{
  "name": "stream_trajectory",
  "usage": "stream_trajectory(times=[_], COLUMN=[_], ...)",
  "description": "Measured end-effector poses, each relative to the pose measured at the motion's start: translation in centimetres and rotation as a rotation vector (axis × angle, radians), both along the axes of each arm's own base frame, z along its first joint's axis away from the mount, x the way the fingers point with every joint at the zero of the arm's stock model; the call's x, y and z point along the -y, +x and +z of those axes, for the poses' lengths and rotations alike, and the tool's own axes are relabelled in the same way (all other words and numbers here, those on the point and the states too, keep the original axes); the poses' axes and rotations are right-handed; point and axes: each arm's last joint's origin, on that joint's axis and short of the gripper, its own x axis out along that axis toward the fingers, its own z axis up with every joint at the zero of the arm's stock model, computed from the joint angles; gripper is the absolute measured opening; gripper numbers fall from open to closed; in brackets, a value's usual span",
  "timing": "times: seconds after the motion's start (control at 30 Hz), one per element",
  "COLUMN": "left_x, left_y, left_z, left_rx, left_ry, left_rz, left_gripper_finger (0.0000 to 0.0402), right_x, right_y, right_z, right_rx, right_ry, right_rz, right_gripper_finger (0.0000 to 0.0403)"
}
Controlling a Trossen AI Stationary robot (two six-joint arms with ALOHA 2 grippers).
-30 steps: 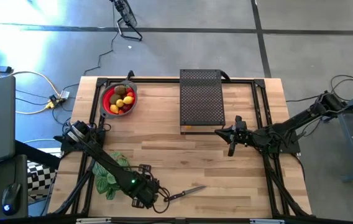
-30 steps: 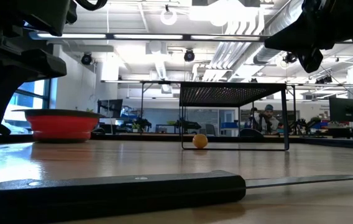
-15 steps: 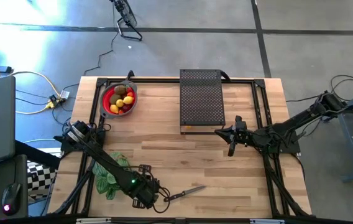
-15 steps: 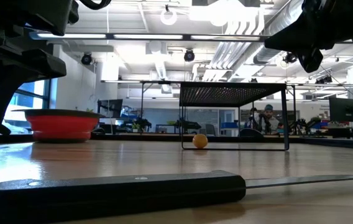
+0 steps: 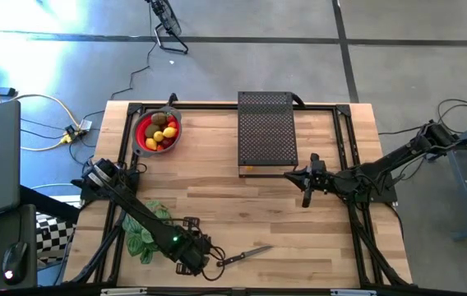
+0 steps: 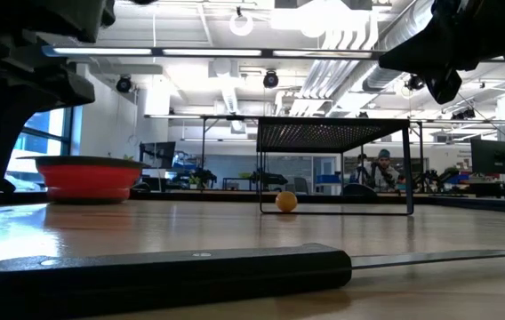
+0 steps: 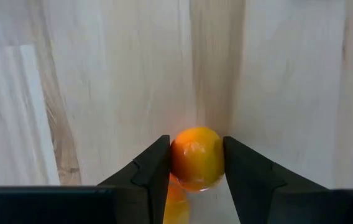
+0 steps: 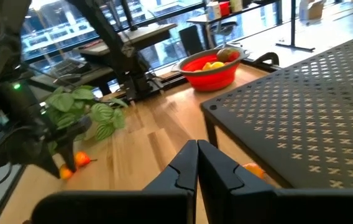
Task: Pick & Place Fruit
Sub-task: Put the orange pear into the strainer bowl
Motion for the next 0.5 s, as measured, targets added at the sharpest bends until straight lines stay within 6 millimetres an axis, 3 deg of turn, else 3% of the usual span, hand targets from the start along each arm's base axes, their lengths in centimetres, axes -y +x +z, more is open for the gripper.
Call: stream_trajectory(times=[0.27,0.5], left_x=[-0.8,-3.5], left_y=[1.7,4.4], left_z=[1.7,4.0], left_rx=[0.059,0.085], left_ry=[0.006,0.017], left_rz=[0.072,0.124], left_gripper_finger=[0.0131,0.0131], right_x=[-0.1,-0.4], right_y=[0.0,0.1], right_z=[0.0,-0.1], right_rx=[-0.008,-0.017], right_ry=[-0.001,0.001], right_rz=[0.045,0.13], right_gripper_finger=[0.0003,0.0003])
